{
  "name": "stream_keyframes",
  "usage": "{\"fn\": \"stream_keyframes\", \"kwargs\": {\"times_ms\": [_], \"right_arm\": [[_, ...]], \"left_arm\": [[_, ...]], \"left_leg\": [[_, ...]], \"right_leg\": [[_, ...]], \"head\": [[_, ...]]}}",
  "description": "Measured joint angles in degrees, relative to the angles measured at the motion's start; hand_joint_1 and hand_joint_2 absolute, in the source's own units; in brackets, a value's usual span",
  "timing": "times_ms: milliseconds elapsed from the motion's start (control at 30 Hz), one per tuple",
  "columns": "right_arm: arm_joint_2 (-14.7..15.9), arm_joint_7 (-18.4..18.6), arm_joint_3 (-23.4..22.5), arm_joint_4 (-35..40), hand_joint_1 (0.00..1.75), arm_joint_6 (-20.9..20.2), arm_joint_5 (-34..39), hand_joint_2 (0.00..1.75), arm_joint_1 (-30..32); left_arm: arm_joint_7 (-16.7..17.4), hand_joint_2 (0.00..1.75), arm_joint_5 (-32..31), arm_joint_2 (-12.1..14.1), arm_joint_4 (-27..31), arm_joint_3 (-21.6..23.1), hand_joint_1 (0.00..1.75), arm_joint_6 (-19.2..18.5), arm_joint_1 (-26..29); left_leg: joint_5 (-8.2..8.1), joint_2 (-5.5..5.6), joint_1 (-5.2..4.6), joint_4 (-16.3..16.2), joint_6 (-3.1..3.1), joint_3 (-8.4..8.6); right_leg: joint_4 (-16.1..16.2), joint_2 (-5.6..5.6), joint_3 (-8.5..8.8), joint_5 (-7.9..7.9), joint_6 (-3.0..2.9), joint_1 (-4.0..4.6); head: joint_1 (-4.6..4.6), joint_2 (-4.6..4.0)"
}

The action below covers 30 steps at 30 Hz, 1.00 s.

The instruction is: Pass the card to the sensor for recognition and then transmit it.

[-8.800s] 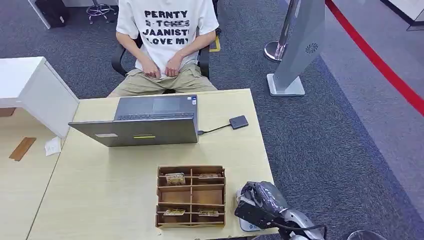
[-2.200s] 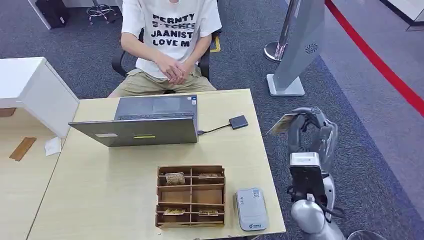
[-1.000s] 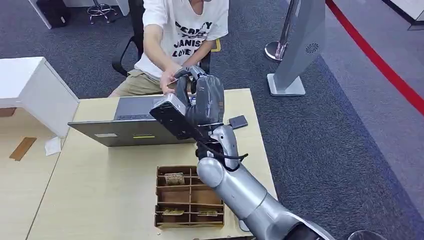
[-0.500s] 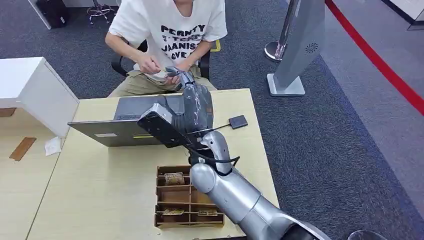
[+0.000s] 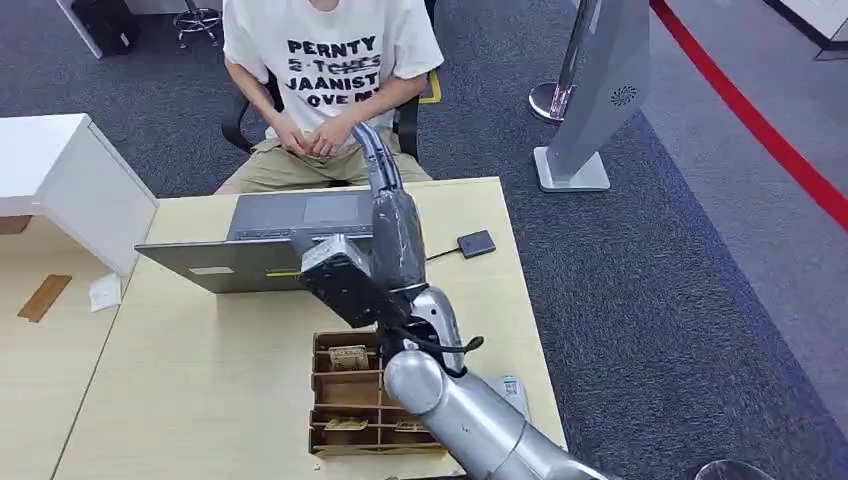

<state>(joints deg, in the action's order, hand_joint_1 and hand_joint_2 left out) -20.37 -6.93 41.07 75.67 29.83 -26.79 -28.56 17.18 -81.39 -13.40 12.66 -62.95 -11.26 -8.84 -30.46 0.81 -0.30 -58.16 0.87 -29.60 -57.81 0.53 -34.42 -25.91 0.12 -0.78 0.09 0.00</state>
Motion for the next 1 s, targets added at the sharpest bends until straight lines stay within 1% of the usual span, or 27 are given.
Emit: {"fn": "stream_keyframes", "kwargs": {"times_ms": [100, 167, 267, 400, 467, 567, 700, 867, 1000], "right_arm": [[1.4, -2.6, 0.4, 3.1, 0.0, -0.5, 4.8, 1.75, 2.7], [2.9, -4.0, 0.5, 5.8, 0.0, -2.1, 9.9, 1.75, 4.9], [5.2, -5.4, 0.5, 9.0, 0.0, -4.7, 15.5, 1.75, 8.0], [8.0, -6.4, -0.2, 13.5, 0.0, -7.3, 19.7, 1.75, 12.6], [9.2, -6.7, -0.7, 15.4, 0.0, -8.1, 21.1, 1.75, 14.6], [11.0, -7.2, -1.7, 17.6, 0.0, -9.0, 22.2, 1.75, 17.4], [12.3, -7.4, -2.5, 19.5, 0.0, -9.7, 22.4, 1.75, 19.4], [13.9, -8.6, -3.6, 21.2, 0.0, -11.3, 19.4, 1.75, 23.4], [15.2, -9.4, -4.5, 22.4, 0.0, -11.6, 17.7, 1.75, 26.6]], "left_arm": [[-0.5, 0.0, 1.3, 0.0, 0.0, -0.3, 0.0, 0.4, 0.4], [-0.8, 0.0, 2.2, 0.1, 0.0, -1.0, 0.0, 0.6, 0.7], [-1.0, 0.0, 3.3, 0.2, 0.0, -1.7, 0.0, 1.0, 1.2], [-1.5, 0.0, 4.4, 0.3, 0.0, -2.9, 0.0, 1.5, 1.9], [-1.4, 0.0, 5.0, 0.2, 0.0, -3.3, 0.0, 2.7, 2.1], [-1.0, 0.0, 5.3, -0.1, 0.0, -4.1, 0.0, 4.1, 2.4], [-0.9, 0.0, 5.8, -0.4, 0.0, -4.5, 0.0, 4.9, 2.5], [-0.7, 0.0, 6.7, -0.5, 0.0, -5.4, 0.0, 5.4, 2.6], [-0.5, 0.0, 7.2, -0.5, 0.0, -5.8, 0.0, 5.6, 2.6]], "left_leg": [[0.0, 0.01, 0.0, 0.0, 0.0, 0.01], [-0.02, 0.0, 0.0, 0.0, 0.0, 0.0], [-0.03, 0.02, -0.01, 0.0, 0.0, -0.01], [-0.08, 0.01, -0.02, 0.0, 0.02, 0.0], [-0.08, 0.01, -0.02, 0.0, 0.02, 0.0], [-0.09, 0.0, -0.02, 0.0, 0.03, -0.02], [-0.08, -0.01, -0.05, 0.0, 0.03, 0.02], [-0.08, -0.01, -0.05, 0.0, 0.02, 0.02], [-0.09, -0.01, -0.04, 0.0, 0.02, 0.0]], "right_leg": [[0.0, 0.0, 0.0, 0.0, 0.0, 0.0], [0.0, -0.01, 0.0, 0.0, 0.0, -0.01], [0.0, -0.01, 0.0, -0.01, 0.01, 0.0], [0.0, -0.01, -0.02, -0.03, 0.01, 0.0], [0.0, -0.01, -0.01, -0.04, 0.01, 0.0], [0.0, 0.0, -0.01, -0.04, 0.01, 0.0], [0.0, 0.0, 0.0, -0.03, 0.01, 0.0], [0.0, -0.01, 0.01, -0.03, 0.0, 0.01], [0.0, -0.01, 0.0, -0.05, -0.01, 0.01]], "head": [[0.0, 0.0], [0.0, 0.0], [0.0, 0.0], [0.0, 0.0], [0.0, 0.0], [0.0, 0.0], [0.0, 0.0], [-0.02, 0.0], [0.0, 0.0]]}}
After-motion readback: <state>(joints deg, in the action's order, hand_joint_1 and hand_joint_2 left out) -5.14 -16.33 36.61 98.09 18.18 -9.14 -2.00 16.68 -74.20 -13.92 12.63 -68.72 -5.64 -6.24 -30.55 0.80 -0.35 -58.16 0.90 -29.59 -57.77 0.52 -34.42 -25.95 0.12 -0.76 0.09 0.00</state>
